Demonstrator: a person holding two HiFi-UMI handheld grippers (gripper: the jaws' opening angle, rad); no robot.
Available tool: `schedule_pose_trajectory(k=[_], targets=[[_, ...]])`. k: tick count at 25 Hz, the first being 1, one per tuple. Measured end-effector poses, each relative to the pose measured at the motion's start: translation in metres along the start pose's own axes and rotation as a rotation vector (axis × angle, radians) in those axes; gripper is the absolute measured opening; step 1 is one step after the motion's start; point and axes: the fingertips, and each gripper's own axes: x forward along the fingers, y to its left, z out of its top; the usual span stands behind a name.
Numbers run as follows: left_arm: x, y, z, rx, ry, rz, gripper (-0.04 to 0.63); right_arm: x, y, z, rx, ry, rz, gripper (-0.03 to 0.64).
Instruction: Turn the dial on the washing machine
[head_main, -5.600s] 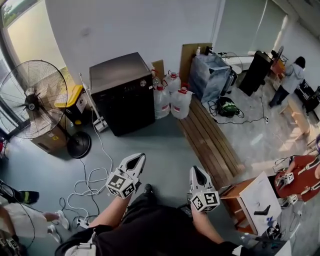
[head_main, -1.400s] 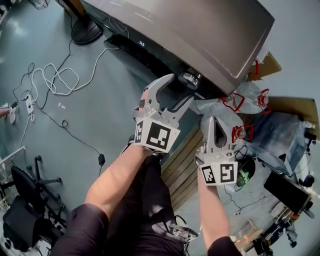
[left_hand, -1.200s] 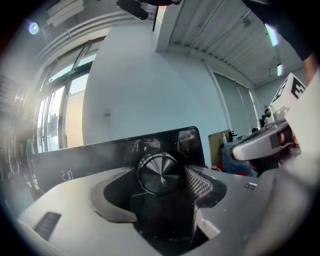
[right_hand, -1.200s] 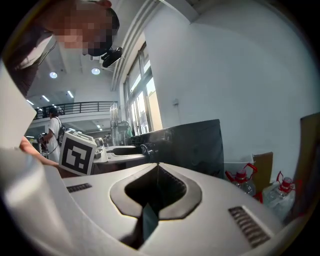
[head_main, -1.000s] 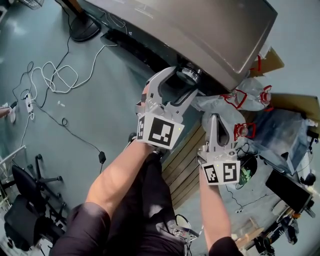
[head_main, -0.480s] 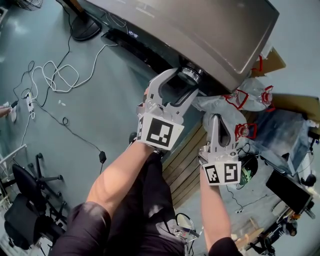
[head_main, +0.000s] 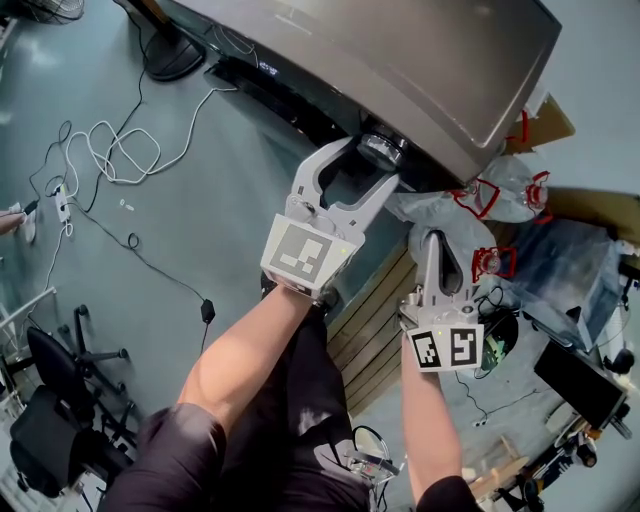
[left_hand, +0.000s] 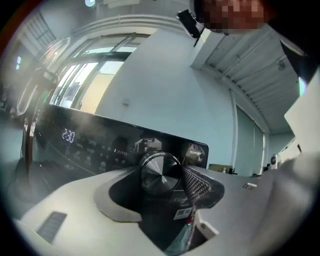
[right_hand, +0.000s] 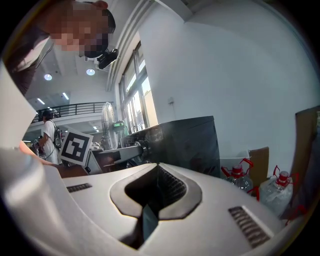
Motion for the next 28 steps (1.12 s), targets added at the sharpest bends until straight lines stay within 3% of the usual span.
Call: schedule_pose_trajectory(k=[3,6,11,16,28], targets=[[0.0,0.004,0.006,-0.051,-0.04,0.004,0.273,-0.002,0.001,-0.002,0.006,0.003,-0.005,0.022],[0.002,0.0,0.001,-0.131,-0.064,-0.04,0.273,-0.003,0.002,-0.003,0.007,0.004,-0.008,0.023],[0.002,0.0,-0.002,-0.23,-0.068,-0.067,0.273,-0.004,0.003,-0.006,0.011,0.007,-0.01,0.022],[-0.001,0.009,0.004,-0.303,-0.063,-0.038,0.27,-0.002,0.008,-0.007,0.016,0.011,-0.009,0.023],[0.0,0.013,-0.003,-0.522,-0.057,-0.053,0.268,-0.004,0.012,-0.013,0.007,0.029,-0.006,0.022]])
